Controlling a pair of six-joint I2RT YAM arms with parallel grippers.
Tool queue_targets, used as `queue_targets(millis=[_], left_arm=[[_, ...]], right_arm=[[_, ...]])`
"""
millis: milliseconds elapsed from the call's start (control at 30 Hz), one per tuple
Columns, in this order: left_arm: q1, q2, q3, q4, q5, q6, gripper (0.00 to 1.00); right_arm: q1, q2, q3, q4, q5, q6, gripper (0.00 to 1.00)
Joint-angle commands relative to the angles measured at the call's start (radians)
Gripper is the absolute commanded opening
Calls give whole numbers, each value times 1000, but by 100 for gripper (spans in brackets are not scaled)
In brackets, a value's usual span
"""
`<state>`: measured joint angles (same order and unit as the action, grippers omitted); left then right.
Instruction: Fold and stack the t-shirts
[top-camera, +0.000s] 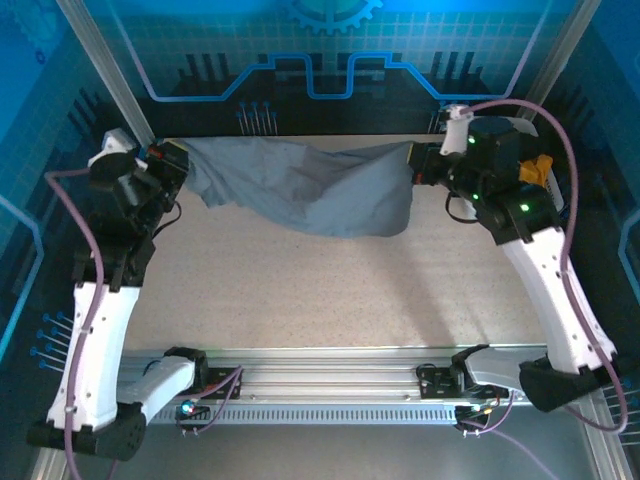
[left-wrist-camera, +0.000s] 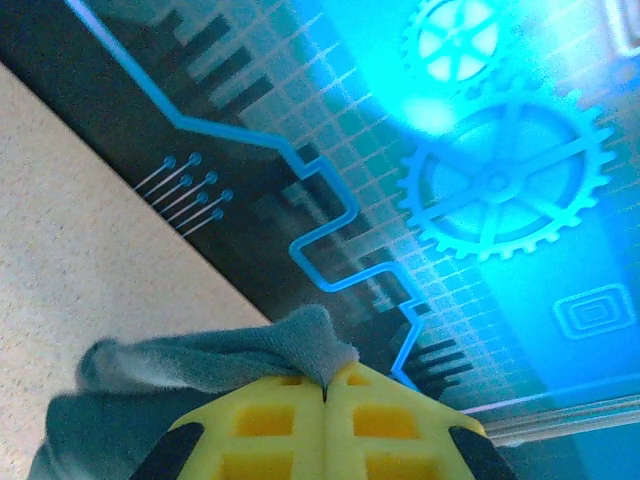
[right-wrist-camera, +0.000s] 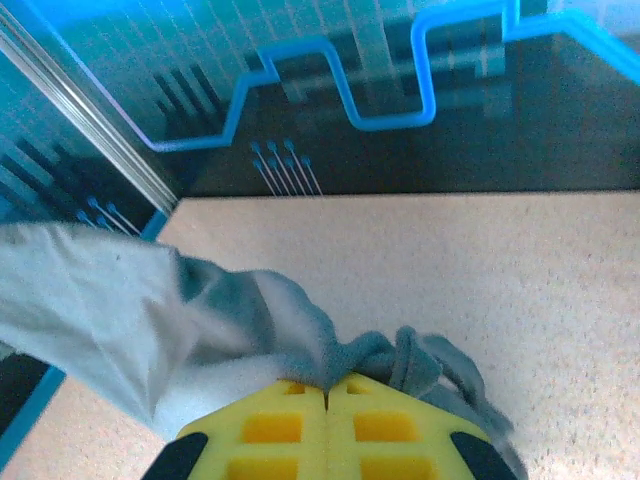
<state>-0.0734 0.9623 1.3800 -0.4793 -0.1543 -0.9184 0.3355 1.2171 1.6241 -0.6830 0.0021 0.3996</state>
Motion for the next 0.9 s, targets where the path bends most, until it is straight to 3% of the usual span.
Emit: queue_targets(millis=[0,133,333,400,467,633,733,867], left_arm=[[11,-23,-21,45,-58,-8,0],[11,14,-44,56,-49,-8,0],[12,160,-76,-14,-16,-24,0],[12,214,-93,-23,31,-5,0],[11,246,-128,-19,80,-4,0],[11,246,-238,-18,130,-14,0],[12,234,-276,-22,145,-9,0],[14,241,-278,-38,145,-2,0]], right_arm=[[-41,-11,4,94,22,7,0],[-79,103,62,107,-3,13,0],[-132,475,241,28,-95,30,2],[-138,635,350,-86,-118,29,27],[-131,707,358,-125,-117,16,42],[-55,566,33,-45,-4,28,56],[39,426,-209,-21,60,54,54],[238,274,-489,6,96,91,53]])
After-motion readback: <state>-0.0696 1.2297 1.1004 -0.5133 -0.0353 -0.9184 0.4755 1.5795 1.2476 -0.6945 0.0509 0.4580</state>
